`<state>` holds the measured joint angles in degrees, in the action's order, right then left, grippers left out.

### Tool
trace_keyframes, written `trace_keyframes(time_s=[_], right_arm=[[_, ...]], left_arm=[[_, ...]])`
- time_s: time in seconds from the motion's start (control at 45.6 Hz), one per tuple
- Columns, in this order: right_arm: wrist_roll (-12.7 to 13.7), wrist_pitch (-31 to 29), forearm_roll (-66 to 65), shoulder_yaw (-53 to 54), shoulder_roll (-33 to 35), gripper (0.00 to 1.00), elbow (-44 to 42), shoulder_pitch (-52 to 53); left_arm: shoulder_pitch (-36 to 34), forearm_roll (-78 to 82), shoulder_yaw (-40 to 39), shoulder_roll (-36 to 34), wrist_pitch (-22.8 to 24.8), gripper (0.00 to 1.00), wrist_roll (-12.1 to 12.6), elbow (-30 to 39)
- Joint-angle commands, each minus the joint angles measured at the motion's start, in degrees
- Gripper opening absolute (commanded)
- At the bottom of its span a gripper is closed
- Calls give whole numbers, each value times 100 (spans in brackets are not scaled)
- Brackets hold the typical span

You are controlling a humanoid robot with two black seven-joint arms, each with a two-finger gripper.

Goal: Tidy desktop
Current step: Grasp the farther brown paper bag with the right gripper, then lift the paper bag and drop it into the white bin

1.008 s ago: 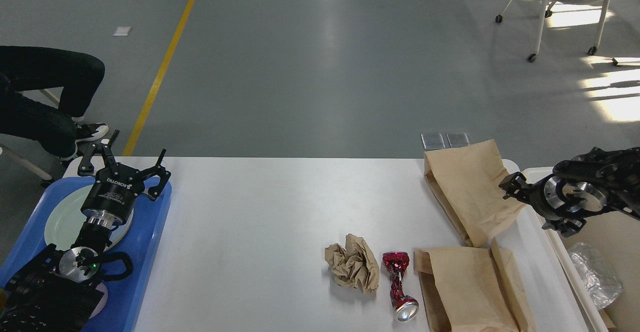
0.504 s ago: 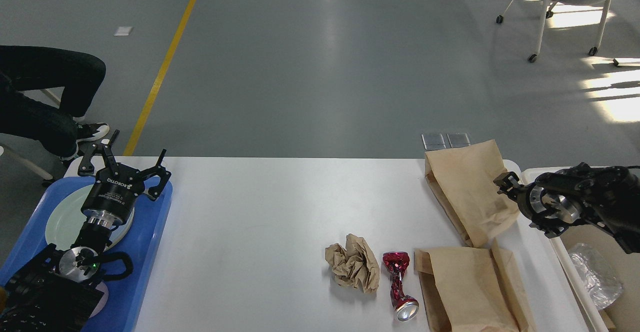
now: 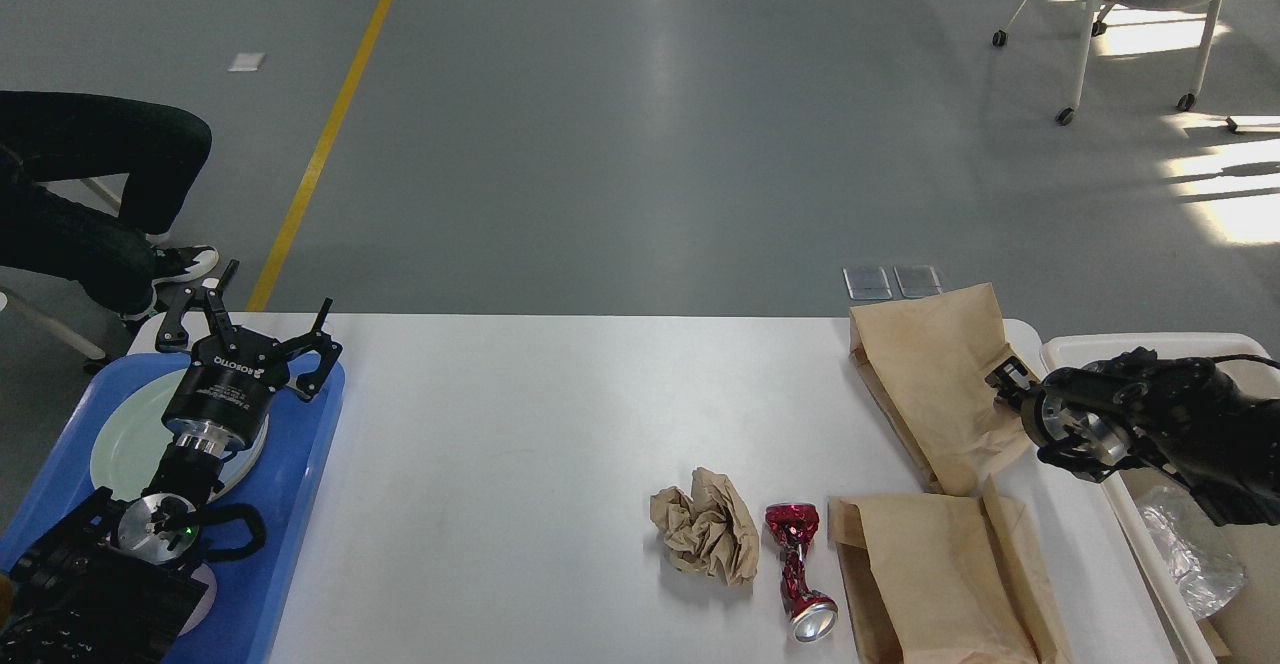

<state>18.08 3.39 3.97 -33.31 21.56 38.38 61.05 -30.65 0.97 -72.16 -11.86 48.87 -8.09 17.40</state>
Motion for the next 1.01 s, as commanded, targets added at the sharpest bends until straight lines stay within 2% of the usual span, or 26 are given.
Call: trace_keyframes(time_s=[0.0, 0.044, 0.351, 0.46, 0.592, 0.701, 0.767, 0.986], right_arm=[[3, 39, 8, 377, -47, 5, 2, -58], [3, 39, 8, 492, -47, 0, 2, -49], [3, 47, 8, 598, -38, 0, 37, 82], [12, 30, 8, 668, 85, 0, 345, 310], [29, -40, 8, 668, 673, 0, 968, 881], [73, -110, -1, 554, 1287, 0, 1828, 1749], [82, -329, -10, 545, 1570, 0, 2093, 2164], [91, -1841, 16, 88, 2185, 0, 2437, 3632]], left_arm=[[-2, 0, 0, 0, 0, 97, 0, 0], [6, 0, 0, 0, 0, 97, 0, 0], [-2, 0, 0, 0, 0, 97, 0, 0], [-2, 0, 0, 0, 0, 97, 0, 0], [-2, 0, 0, 0, 0, 97, 0, 0], [-2, 0, 0, 0, 0, 97, 0, 0], [6, 0, 0, 0, 0, 97, 0, 0], [-2, 0, 0, 0, 0, 97, 0, 0]])
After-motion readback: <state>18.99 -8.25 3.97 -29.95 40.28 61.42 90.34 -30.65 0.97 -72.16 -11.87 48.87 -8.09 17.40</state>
